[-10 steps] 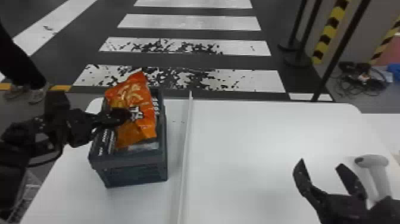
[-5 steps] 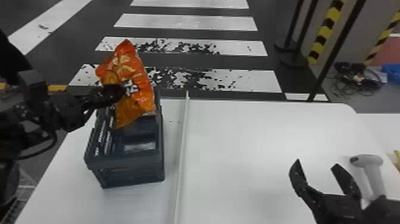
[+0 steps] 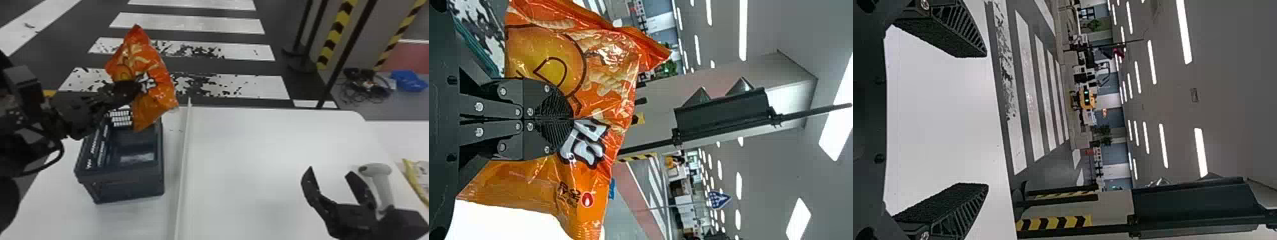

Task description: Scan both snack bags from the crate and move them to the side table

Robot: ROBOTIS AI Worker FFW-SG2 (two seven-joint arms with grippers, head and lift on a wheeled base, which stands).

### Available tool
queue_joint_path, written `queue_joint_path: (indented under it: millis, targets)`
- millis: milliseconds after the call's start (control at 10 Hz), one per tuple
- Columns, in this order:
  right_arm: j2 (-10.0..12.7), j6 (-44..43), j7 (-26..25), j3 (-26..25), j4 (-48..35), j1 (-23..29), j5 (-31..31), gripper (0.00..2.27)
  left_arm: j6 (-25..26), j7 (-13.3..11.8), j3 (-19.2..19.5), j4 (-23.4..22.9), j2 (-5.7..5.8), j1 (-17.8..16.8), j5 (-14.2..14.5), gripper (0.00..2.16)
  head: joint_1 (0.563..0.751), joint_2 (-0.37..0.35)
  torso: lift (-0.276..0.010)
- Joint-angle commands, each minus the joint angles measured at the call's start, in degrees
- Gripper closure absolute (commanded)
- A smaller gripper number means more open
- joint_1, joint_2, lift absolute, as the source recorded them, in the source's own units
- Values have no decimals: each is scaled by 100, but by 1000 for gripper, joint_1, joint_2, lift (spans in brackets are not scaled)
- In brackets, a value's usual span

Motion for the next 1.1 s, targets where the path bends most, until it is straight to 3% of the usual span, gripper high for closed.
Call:
queue_joint_path:
  millis: [0, 200, 300, 500, 800, 1000]
  targets:
    - [0, 2, 0, -5, -65, 14, 9, 60, 209, 4, -72, -377, -242, 170, 1, 2135, 695, -81, -99]
    - [0, 20, -26, -23, -170, 40, 44, 60, 350, 21, -555, -561, -479, 188, -52, 2135, 695, -116, -99]
    - [9, 37, -35, -67, -223, 58, 44, 60, 350, 74, -801, -570, -664, 170, -96, 2135, 695, -152, -99]
    - [70, 37, -43, -164, -241, 93, 44, 60, 350, 136, -1487, -456, -892, -15, -395, 2135, 695, -231, -99]
    - [97, 2, -96, -304, -276, 93, 0, 63, 332, 294, -2594, 318, -1077, -182, -931, 2135, 695, -341, -99]
    - [105, -33, -184, -331, -276, 66, 0, 63, 227, 478, -3210, 1012, -1244, -366, -1168, 2135, 695, -350, -99]
